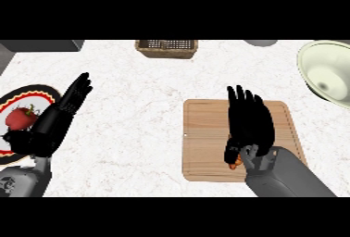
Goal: Pick the croissant from the cutting board and place it in the basket
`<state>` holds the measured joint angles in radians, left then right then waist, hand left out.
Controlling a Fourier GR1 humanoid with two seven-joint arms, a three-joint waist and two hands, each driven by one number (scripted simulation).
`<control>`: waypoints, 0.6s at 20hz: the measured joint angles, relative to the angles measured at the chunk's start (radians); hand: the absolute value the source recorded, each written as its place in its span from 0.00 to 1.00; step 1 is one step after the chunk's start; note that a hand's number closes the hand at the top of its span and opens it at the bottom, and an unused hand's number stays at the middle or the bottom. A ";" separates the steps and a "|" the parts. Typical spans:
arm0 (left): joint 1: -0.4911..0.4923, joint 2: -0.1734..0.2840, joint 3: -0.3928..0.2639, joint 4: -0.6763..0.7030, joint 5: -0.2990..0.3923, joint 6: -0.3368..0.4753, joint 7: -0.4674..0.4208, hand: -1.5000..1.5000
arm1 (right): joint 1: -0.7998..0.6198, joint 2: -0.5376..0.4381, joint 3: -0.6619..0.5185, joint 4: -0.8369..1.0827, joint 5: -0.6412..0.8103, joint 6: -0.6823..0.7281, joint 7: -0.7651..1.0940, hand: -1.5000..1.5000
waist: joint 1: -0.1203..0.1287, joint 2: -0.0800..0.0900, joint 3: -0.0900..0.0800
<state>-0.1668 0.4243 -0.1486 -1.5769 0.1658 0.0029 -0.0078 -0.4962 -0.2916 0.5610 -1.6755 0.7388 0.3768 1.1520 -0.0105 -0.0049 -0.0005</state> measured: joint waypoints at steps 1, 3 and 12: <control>-0.003 -0.004 -0.001 0.005 -0.004 -0.002 -0.001 0.50 | 0.020 0.000 0.000 -0.004 0.021 -0.003 -0.008 0.00 | 0.000 0.001 0.000; 0.002 -0.012 0.000 0.009 -0.009 -0.007 -0.008 0.50 | 0.050 0.001 -0.005 -0.012 0.060 -0.005 -0.020 0.00 | 0.002 0.002 0.000; -0.006 -0.050 0.021 -0.006 -0.040 -0.034 0.020 0.50 | 0.156 0.070 -0.043 -0.032 0.195 -0.014 -0.095 0.00 | 0.009 0.004 0.000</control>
<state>-0.1723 0.3745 -0.1278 -1.5830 0.1262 -0.0308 0.0119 -0.3400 -0.2215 0.5182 -1.7075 0.9343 0.3626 1.0570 -0.0017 -0.0010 -0.0001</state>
